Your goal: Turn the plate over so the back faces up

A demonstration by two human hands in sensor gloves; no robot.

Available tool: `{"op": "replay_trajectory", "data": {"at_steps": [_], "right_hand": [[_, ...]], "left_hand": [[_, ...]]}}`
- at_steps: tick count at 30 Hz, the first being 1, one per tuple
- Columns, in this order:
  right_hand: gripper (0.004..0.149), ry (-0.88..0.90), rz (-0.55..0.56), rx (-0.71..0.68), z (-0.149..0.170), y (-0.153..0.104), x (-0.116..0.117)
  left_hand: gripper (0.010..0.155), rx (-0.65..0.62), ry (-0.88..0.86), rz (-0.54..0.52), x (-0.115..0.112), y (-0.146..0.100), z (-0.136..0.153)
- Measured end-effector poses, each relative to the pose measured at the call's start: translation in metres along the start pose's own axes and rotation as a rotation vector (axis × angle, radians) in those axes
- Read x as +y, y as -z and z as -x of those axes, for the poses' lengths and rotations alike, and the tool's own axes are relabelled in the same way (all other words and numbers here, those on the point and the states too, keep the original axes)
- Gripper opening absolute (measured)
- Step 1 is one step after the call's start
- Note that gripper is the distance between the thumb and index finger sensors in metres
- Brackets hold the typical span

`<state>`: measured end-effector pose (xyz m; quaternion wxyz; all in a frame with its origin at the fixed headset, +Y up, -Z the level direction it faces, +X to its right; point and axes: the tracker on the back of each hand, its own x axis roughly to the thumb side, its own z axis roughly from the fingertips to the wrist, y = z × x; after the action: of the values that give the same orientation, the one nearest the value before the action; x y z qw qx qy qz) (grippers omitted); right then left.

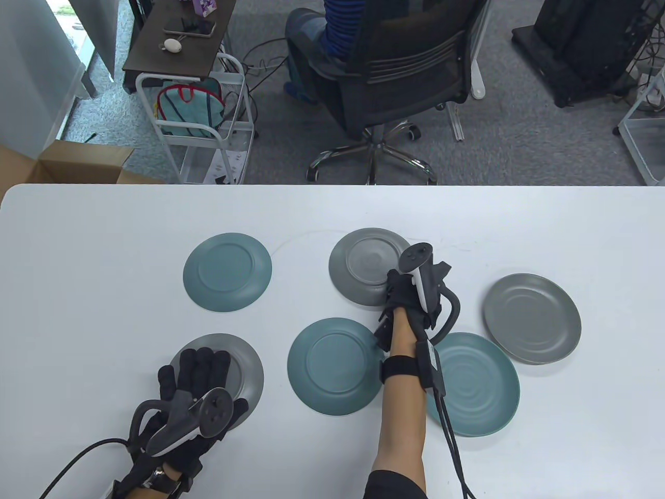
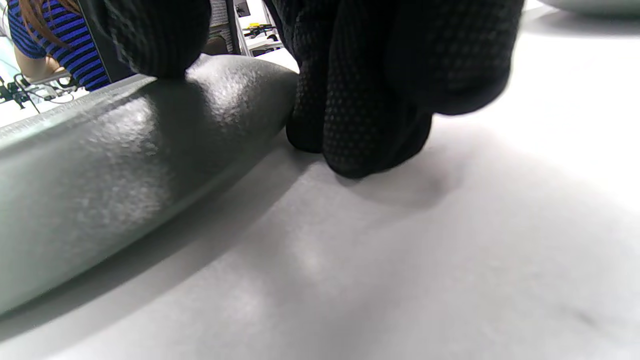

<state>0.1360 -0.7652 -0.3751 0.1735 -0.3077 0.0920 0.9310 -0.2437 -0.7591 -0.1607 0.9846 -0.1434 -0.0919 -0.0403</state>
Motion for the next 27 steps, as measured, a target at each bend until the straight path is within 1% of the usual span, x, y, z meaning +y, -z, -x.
{"op": "replay_trajectory", "data": {"at_steps": [5, 10, 16, 23, 27], "right_hand": [[0.074, -0.027, 0.008, -0.002, -0.003, -0.001, 0.001], [0.074, -0.057, -0.008, -0.015, -0.005, -0.001, 0.0], [0.075, -0.074, -0.009, -0.058, -0.009, -0.006, -0.004], [0.077, -0.137, 0.034, -0.168, -0.019, -0.025, -0.021], [0.078, -0.172, 0.062, -0.251, -0.024, -0.043, -0.039]], "left_hand": [[0.09, 0.0, 0.004, 0.001, 0.0, 0.0, 0.0], [0.09, 0.002, 0.006, 0.001, 0.0, 0.0, -0.001], [0.09, 0.003, 0.006, 0.002, 0.0, 0.0, -0.001], [0.09, 0.0, 0.01, -0.003, 0.0, -0.001, -0.002], [0.09, -0.001, 0.012, -0.005, 0.0, -0.001, -0.002]]}}
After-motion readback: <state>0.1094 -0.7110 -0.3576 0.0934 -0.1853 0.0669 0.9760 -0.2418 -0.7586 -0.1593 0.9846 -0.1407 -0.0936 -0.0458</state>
